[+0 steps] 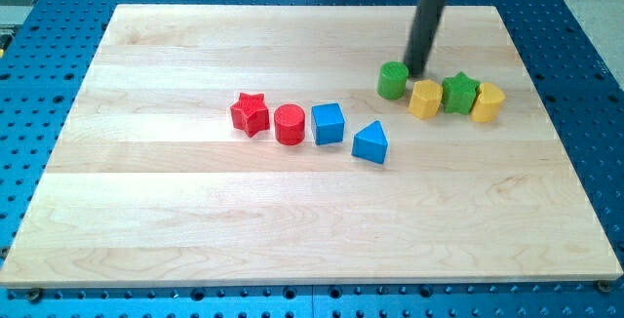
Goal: Push the blue cube and the red circle to the top left of the board
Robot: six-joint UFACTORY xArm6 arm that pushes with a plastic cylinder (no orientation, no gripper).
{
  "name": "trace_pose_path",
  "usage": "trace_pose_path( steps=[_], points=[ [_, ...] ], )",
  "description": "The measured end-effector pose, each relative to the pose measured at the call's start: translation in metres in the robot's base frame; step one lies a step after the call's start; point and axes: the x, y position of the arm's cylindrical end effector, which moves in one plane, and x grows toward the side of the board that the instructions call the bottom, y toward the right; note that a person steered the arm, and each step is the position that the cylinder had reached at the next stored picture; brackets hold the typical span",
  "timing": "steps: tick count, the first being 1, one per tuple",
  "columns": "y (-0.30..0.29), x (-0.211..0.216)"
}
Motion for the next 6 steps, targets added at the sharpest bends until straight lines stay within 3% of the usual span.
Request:
trace_pose_path(
  steps=[1, 2, 3, 5, 6],
  points=[
    [-0.028, 0.036],
    [0.0, 0.068],
    [-0.047, 0.067],
    [-0.056, 0.08],
    [-0.058, 0.107]
  ],
)
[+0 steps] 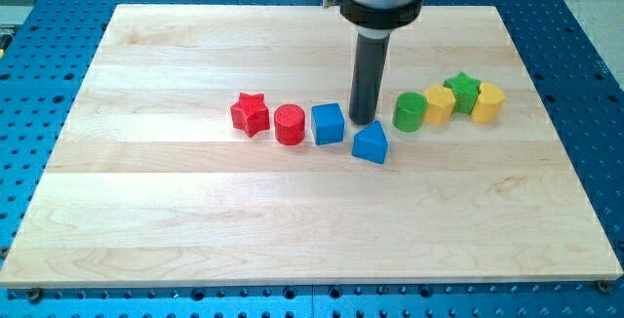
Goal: Push the blue cube and the red circle to the top left of the board
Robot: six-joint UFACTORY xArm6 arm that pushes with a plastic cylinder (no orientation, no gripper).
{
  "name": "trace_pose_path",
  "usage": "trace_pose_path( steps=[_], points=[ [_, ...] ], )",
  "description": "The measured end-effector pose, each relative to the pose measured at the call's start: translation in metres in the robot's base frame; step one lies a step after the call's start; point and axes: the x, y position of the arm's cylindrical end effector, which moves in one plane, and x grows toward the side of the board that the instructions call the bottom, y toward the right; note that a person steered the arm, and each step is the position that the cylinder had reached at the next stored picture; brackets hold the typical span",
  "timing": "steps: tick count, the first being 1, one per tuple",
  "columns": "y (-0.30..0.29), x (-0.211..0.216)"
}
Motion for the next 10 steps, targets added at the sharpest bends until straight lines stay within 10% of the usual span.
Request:
trace_pose_path(
  steps=[6, 10],
  points=[
    [-0.031, 0.01],
    [-0.214, 0.066]
  ],
)
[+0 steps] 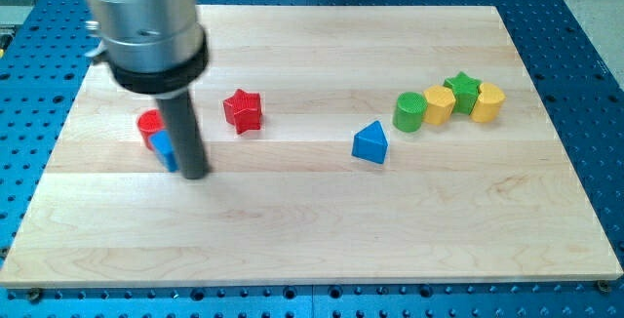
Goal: Push the blue cube and the red circle to the top left of the board
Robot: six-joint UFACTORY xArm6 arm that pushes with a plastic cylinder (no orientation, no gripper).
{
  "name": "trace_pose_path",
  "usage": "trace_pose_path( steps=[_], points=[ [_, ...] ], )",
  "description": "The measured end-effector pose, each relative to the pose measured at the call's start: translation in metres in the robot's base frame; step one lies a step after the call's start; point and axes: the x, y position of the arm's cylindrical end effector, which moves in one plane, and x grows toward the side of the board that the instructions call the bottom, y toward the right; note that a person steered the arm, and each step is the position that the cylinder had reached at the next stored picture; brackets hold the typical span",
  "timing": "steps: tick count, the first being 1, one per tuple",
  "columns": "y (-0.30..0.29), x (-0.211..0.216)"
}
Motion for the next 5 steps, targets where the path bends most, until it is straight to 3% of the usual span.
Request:
trace_pose_path(
  steps=[1, 2, 3, 5],
  points=[
    [-0.064, -0.014],
    [-0.077, -0.006],
    [-0.071, -0.026],
    [-0.069, -0.132]
  ],
)
